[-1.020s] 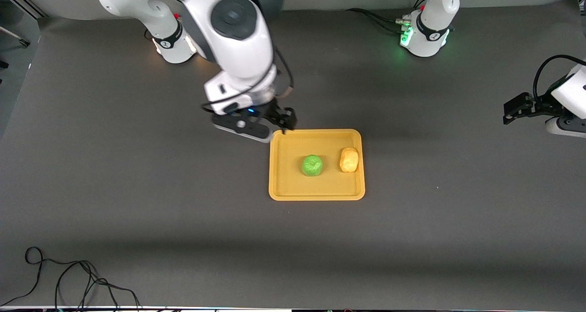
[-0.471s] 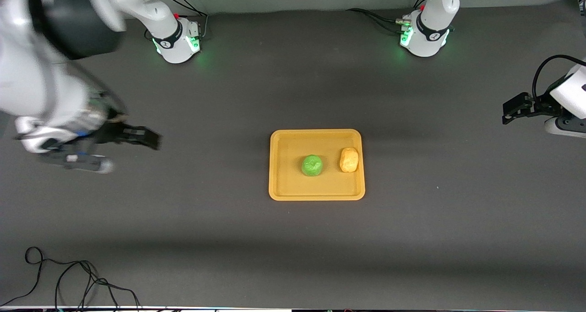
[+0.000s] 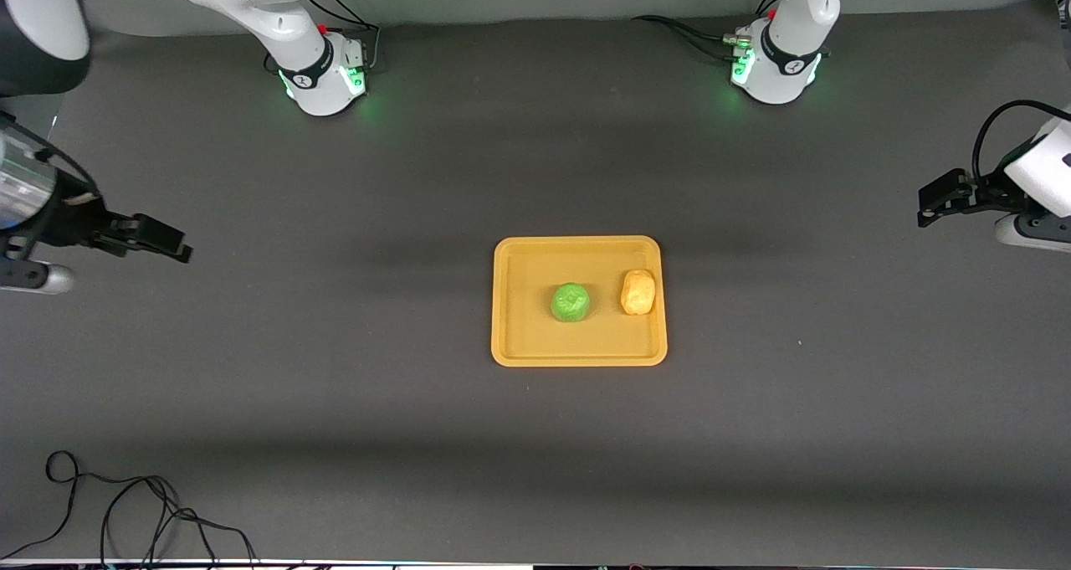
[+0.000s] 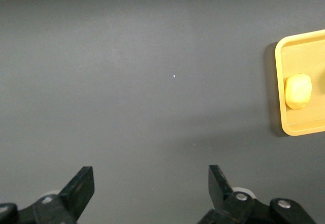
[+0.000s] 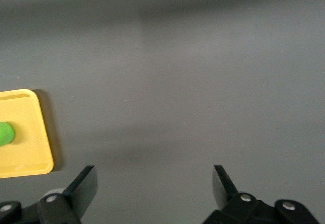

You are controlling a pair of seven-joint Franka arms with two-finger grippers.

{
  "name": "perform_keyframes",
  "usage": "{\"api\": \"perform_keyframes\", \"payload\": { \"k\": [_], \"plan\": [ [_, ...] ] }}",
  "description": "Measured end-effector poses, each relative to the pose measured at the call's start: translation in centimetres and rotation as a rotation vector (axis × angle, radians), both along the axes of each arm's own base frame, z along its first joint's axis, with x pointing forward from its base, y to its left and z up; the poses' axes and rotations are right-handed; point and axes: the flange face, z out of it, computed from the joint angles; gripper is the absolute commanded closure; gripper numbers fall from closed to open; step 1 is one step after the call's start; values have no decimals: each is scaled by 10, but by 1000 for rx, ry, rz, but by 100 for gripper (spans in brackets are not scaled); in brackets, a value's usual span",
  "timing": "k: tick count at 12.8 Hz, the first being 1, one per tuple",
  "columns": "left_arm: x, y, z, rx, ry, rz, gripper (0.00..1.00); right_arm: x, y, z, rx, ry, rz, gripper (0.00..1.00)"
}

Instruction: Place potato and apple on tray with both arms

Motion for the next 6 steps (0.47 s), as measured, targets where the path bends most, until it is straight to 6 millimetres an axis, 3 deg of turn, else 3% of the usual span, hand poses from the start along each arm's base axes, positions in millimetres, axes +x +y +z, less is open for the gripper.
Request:
{"api": "perform_keyframes", "payload": {
  "k": [3, 6],
  "plan": [
    [0, 0, -1, 0, 1, 0, 0, -3, -26, -5, 0, -4, 21, 0],
    [1, 0, -1, 0, 2, 0, 0, -3, -34, -5, 0, -9, 31, 0]
  ]
}}
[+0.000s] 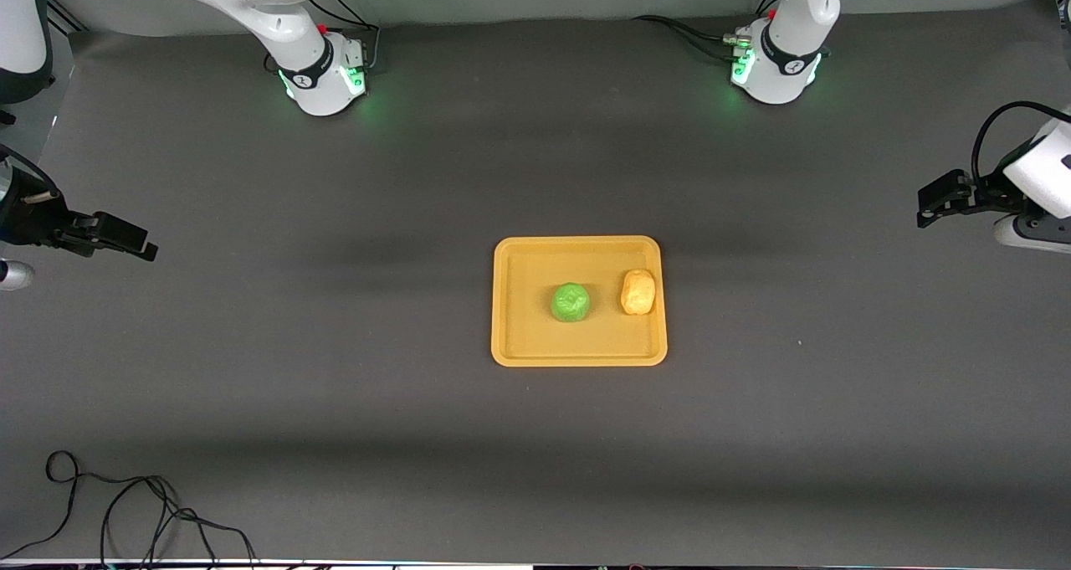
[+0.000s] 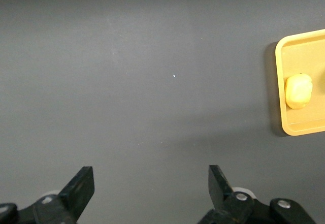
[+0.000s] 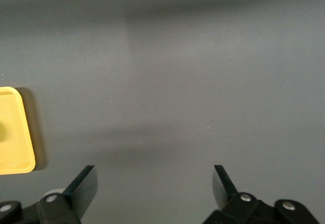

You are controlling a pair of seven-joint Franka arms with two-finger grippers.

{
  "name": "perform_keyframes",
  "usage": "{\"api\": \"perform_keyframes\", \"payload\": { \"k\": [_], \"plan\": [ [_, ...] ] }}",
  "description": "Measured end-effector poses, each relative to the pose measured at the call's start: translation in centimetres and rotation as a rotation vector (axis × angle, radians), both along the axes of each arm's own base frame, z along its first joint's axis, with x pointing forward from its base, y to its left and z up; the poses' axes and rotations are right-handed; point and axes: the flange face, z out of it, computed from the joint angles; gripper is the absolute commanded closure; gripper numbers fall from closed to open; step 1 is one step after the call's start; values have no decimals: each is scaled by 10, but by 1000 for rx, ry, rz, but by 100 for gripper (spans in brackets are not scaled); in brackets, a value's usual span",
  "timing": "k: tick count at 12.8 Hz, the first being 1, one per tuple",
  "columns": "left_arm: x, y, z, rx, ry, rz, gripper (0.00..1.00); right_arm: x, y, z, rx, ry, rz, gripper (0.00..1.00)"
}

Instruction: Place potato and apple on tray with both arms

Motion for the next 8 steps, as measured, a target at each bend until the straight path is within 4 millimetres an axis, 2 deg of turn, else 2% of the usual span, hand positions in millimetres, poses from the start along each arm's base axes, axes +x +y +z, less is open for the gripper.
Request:
{"api": "perform_keyframes", "payload": {
  "k": [8],
  "plan": [
    [0, 0, 0, 0, -4, 0, 0, -6, 7, 11, 1, 12, 15, 0]
  ]
}}
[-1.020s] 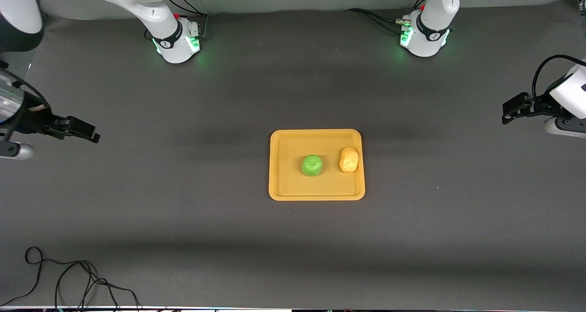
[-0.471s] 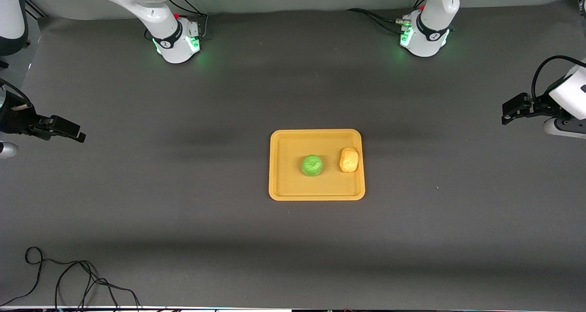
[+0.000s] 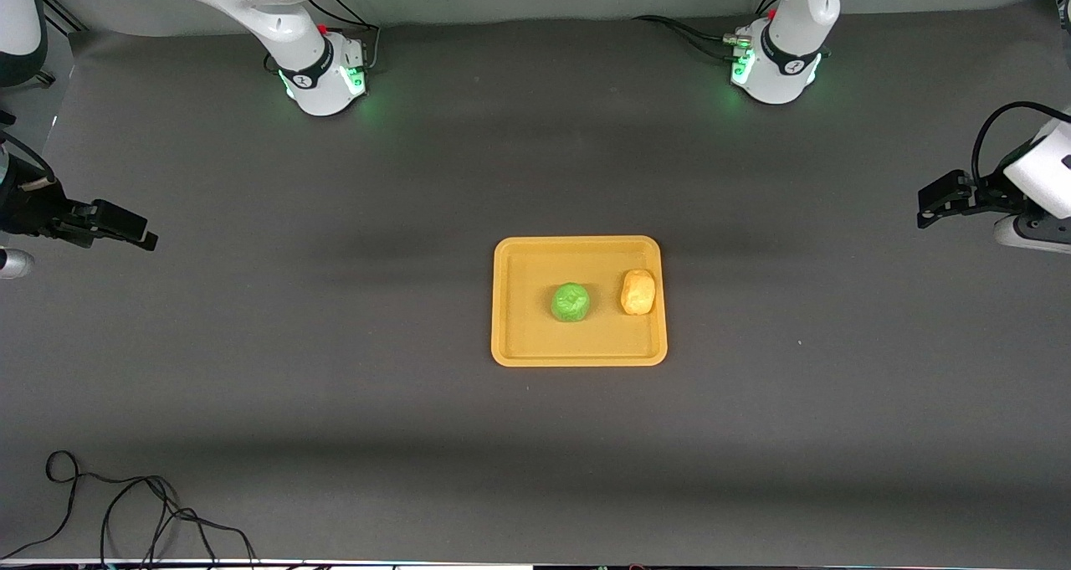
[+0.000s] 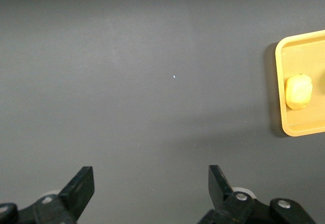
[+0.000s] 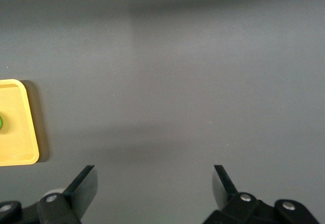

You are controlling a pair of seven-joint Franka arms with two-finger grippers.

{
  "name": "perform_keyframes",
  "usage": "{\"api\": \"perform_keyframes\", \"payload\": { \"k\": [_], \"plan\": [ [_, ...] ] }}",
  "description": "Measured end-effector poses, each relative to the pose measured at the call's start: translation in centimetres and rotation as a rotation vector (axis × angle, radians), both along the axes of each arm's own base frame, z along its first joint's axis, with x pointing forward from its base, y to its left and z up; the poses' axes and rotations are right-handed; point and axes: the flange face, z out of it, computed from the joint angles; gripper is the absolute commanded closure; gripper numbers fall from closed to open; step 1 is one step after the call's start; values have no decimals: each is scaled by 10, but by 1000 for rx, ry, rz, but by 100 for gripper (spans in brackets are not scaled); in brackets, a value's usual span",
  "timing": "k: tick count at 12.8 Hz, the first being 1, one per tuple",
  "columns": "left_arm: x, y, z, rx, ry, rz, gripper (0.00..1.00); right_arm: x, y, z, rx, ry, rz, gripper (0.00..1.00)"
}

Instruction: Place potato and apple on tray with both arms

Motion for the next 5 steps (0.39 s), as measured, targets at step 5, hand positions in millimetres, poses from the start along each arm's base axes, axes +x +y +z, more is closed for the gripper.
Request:
{"api": "perform_keyframes", "payload": {
  "k": [5],
  "plan": [
    [0, 0, 0, 0, 0, 0, 0, 0, 4, 0, -40, 2, 75, 0]
  ]
}}
